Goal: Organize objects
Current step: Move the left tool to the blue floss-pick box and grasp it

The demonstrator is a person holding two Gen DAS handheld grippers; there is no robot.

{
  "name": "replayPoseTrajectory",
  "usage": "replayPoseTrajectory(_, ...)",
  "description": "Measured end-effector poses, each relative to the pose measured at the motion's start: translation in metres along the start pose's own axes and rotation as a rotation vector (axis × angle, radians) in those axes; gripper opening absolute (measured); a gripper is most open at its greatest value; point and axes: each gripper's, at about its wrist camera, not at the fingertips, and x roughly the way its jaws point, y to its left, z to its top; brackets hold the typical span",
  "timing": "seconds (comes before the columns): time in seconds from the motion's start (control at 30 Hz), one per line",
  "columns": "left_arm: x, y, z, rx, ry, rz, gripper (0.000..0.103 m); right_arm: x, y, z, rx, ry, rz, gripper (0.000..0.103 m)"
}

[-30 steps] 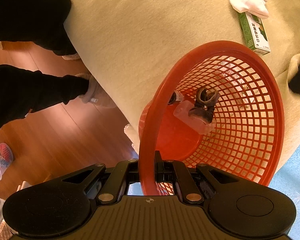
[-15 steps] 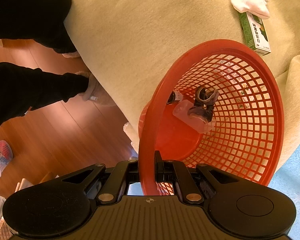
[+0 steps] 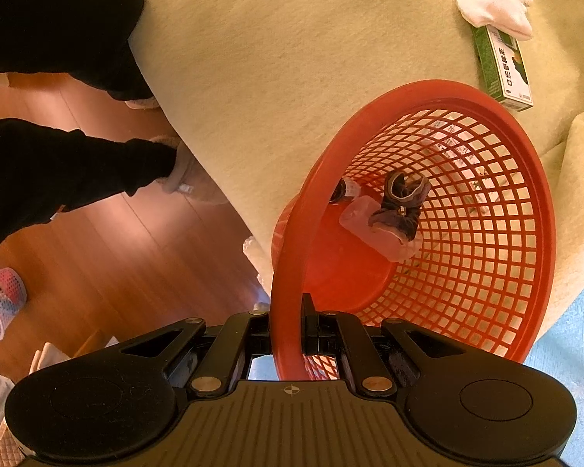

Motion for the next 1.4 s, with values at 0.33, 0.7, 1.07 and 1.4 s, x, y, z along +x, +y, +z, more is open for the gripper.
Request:
replayPoseTrajectory(0.33,0.032,-0.004,-0.011,0.006,0.033,-0.010,0.068,0.000,0.001,0.002,0.001,0.005,0.000,0.002)
replayPoseTrajectory(0.7,0.055,-0.008,-0.006,-0.005,0.047,-0.011,0.068,0.001,0.000,0.002,0.002,0.010,0.006,0.002)
replayPoseTrajectory(1.07,0.071,-0.011,-0.002,0.033,0.073,-0.006,0.056,0.002,-0.001,0.002,0.000,0.007,0.007,0.002)
replayPoseTrajectory(1.4,0.067,-0.011,-0.001,0.041,0.087,-0.023,0.052,0.002,-0.002,0.002,-0.001,0.006,0.008,0.002)
